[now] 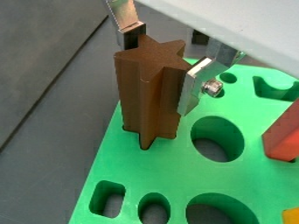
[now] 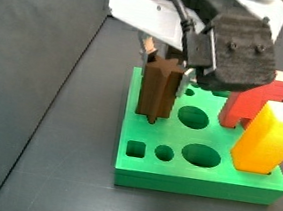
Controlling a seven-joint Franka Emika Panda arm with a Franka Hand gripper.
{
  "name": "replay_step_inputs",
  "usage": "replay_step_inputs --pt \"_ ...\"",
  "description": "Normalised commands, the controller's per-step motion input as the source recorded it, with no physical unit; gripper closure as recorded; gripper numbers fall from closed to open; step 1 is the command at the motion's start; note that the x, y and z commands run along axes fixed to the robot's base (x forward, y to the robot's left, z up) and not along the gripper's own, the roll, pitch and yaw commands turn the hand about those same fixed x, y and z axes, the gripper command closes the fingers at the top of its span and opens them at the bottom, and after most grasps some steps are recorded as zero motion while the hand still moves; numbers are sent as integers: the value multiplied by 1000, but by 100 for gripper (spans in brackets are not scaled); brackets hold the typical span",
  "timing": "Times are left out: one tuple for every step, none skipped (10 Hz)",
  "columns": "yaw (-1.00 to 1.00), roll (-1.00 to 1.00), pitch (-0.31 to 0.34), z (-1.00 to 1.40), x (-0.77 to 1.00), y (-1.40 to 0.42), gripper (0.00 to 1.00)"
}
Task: Pick up the star object. Move up. Place the star object on the fixture. Regrasp the star object. Move to above the board. Insert the star object.
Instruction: Insert the star object.
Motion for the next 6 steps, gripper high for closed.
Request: replay_step_inputs --pt "11 4 0 -1000 134 89 100" --pt "0 0 0 -1000 189 91 100" --pt "0 0 0 -1000 203 69 100" --pt "-289 0 -30 -1000 160 -37 100" --pt "43 30 -16 0 0 -23 100" --pt "0 0 0 0 0 0 100"
